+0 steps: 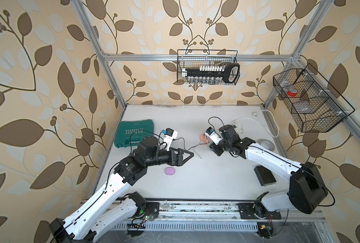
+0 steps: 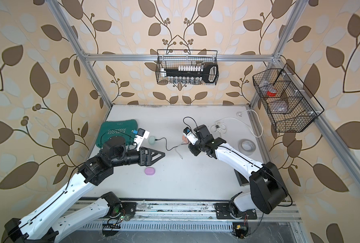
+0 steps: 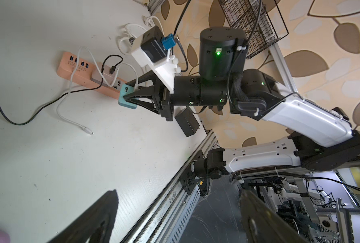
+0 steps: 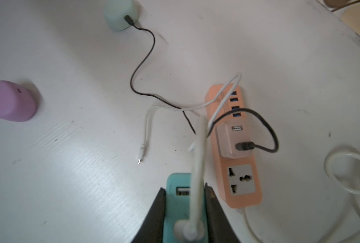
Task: Charge the bluetooth headset
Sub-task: Insert the plug into the socket.
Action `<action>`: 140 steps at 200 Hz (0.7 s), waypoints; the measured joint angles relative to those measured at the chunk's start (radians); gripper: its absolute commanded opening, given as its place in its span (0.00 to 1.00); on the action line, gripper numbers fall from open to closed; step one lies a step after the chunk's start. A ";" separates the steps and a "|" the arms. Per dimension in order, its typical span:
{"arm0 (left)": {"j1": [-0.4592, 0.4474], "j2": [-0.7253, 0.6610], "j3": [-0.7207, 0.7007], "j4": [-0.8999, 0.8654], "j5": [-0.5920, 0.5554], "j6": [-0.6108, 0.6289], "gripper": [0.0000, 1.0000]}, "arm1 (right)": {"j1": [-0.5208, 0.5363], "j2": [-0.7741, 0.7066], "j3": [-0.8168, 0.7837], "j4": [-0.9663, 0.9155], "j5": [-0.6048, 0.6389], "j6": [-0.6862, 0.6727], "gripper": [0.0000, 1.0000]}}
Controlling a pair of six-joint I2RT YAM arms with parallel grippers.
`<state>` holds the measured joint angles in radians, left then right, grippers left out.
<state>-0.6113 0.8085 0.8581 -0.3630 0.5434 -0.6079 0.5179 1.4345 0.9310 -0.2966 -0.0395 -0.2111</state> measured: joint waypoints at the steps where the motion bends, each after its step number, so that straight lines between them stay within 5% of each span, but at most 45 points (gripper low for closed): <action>1: 0.000 0.000 0.000 0.000 0.000 0.000 0.93 | -0.001 0.000 -0.002 0.004 0.001 -0.001 0.15; 140: 0.000 -0.019 -0.029 0.001 -0.001 0.003 0.93 | -0.208 -0.001 -0.217 0.478 -0.077 -0.040 0.16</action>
<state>-0.6113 0.7895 0.8291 -0.3622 0.5426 -0.6052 0.3099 1.4338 0.7143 0.1810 -0.1169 -0.2516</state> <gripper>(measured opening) 0.932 0.269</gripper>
